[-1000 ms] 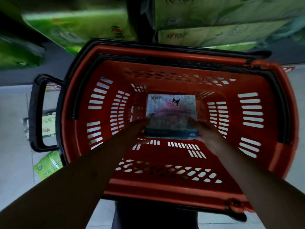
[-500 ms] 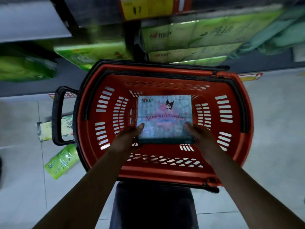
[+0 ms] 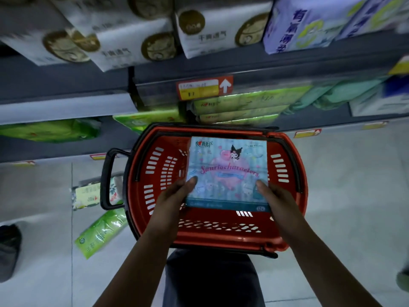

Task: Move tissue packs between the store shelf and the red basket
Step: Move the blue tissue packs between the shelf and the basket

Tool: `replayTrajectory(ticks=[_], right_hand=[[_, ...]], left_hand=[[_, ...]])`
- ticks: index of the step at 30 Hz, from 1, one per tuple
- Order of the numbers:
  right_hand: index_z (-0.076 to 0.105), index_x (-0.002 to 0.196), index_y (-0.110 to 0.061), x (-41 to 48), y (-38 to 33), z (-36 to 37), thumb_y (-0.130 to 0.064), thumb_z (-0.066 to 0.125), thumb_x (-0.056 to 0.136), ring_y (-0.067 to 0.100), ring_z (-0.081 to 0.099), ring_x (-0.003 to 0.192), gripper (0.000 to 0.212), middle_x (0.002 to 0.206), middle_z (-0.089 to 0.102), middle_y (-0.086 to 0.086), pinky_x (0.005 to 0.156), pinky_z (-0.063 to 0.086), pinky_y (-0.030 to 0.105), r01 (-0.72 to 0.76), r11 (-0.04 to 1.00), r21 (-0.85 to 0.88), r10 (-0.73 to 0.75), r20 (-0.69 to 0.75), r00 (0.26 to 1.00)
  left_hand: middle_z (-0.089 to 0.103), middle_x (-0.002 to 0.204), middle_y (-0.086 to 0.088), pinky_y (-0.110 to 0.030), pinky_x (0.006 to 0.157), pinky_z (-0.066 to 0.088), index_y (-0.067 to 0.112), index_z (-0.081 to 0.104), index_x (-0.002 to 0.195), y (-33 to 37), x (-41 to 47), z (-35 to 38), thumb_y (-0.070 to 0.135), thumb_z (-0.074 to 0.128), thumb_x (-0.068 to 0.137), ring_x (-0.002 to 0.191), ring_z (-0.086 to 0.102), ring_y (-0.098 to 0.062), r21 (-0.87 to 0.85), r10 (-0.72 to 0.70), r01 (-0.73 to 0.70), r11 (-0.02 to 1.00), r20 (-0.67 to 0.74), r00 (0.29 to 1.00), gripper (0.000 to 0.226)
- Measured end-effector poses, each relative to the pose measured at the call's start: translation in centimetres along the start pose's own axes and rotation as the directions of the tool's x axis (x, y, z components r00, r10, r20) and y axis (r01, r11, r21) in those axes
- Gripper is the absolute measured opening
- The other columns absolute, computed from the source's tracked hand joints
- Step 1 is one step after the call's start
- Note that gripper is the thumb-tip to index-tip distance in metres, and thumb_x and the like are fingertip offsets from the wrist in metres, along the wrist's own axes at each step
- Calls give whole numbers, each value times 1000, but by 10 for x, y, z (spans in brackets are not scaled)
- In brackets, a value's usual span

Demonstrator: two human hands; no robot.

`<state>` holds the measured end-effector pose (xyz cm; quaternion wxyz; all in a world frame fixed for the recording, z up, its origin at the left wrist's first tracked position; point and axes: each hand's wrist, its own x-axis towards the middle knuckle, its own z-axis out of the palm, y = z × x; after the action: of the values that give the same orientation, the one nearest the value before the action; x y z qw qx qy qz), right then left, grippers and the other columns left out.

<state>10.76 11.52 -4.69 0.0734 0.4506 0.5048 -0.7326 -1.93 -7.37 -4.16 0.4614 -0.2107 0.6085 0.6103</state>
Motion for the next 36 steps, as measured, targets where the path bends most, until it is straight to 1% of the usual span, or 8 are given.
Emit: replayTrajectory(ticks=[6,9,12,17,23,27,31,36], right_hand=[[68,106,-14,-37,-31,5,-43,61,80,29,72,89,40,99,74,10,79,57,44,4,999,38,-2,-58,998],[67,107,-12,-58,-51,6,-47,61,78,28,72,88,46,98,74,9,73,57,38,15,999,45,-12,-63,998],[67,107,-13,-82,-76,8,-55,70,73,32,71,89,54,99,74,11,79,57,45,33,997,63,-30,-60,998],[68,102,-10,-115,-118,18,-42,67,73,31,72,86,43,95,75,11,80,57,42,94,993,77,-89,-69,994],[71,95,-13,-153,-150,34,-38,65,72,29,71,91,35,96,75,11,84,54,41,136,983,122,-124,-100,987],[71,95,-10,-185,-169,43,-36,66,72,27,70,91,34,98,74,13,79,56,35,158,970,183,-144,-86,986],[68,99,-8,-219,-192,49,-28,64,81,28,69,92,28,100,73,13,82,53,37,184,966,183,-168,-102,981],[69,88,-16,-262,-221,58,-29,62,77,20,70,84,18,91,75,6,74,55,30,266,955,134,-259,-67,963]], left_hand=[[72,104,-17,-43,81,55,0,63,109,36,-40,10,31,71,74,97,69,-34,19,41,-41,999,0,999,48],[74,98,-16,-43,77,57,0,64,102,55,-65,19,28,68,77,91,71,-34,49,76,-76,996,14,997,37],[74,98,-16,-49,82,54,5,69,94,76,-90,24,24,69,78,91,70,-37,57,105,-106,993,23,994,24],[74,101,-16,-39,70,59,5,68,102,111,-132,25,21,64,84,88,71,-35,99,139,-145,984,68,988,25],[73,104,-17,-45,78,56,3,67,110,139,-183,26,22,63,83,93,70,-37,105,201,-205,973,51,978,32],[72,105,-17,-32,69,57,1,66,109,158,-223,26,23,65,82,96,69,-36,133,218,-221,966,37,975,34],[72,107,-15,-39,78,56,1,66,109,175,-262,22,25,65,79,98,69,-34,170,251,-264,949,95,963,38],[72,104,-18,-27,60,55,2,68,106,201,-298,17,25,73,78,87,72,-31,190,293,-321,928,163,942,37]])
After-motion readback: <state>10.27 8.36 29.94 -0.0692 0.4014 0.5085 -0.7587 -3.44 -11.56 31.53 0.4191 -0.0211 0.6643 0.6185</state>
